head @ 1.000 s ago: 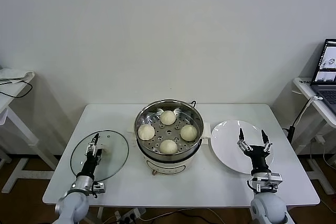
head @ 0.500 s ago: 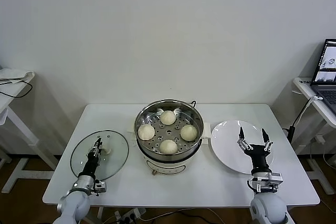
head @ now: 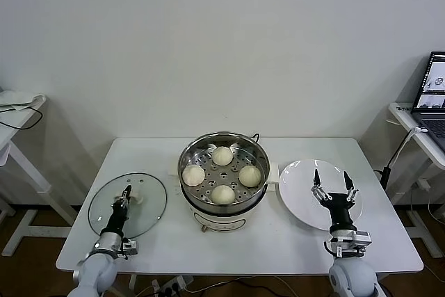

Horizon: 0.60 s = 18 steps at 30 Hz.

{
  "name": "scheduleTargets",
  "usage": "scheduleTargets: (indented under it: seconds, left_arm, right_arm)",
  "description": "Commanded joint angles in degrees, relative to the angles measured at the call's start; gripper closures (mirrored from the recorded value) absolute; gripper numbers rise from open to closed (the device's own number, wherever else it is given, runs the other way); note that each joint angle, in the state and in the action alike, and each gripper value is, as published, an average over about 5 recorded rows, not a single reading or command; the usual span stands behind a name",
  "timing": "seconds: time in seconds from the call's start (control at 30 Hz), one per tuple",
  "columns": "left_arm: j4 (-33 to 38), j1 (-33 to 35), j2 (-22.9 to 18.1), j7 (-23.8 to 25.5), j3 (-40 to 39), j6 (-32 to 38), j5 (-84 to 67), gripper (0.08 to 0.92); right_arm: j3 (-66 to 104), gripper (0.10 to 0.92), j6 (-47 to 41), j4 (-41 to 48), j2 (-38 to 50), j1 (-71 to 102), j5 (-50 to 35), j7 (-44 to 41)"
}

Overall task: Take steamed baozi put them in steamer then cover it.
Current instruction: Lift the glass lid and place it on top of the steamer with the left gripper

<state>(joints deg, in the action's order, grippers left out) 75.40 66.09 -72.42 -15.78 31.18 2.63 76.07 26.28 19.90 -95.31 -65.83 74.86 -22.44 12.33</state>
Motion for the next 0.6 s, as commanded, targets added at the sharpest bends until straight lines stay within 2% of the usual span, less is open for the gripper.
scheduleTargets:
  seconds: [0.03,0.37,0.47,0.6]
  left_arm:
    - [15.1,5.0,1.7,0.1,4.8,-0.3,-2.8,0.806]
    - [37.5,8.4,5.7,3.7,12.0,-1.2,-2.9,0.806]
    - [43.1,8.3,6.5,6.1,9.7,-2.7,-2.7,0.806]
    - [49.4,7.7,8.0,9.1,0.7,-6.6,-4.8,0.806]
  right_arm:
    - [-0.1,0.203,0.1,0.0,-0.4,0.1,0.3,-0.1]
    - [0.2,0.203,-0.1,-0.1,-0.9,0.1,0.6,0.0]
    - [0.4,0.203,-0.1,-0.2,-1.0,0.2,0.5,0.0]
    - [0.6,0.203,-0.2,-0.3,-1.0,0.3,0.3,0.0]
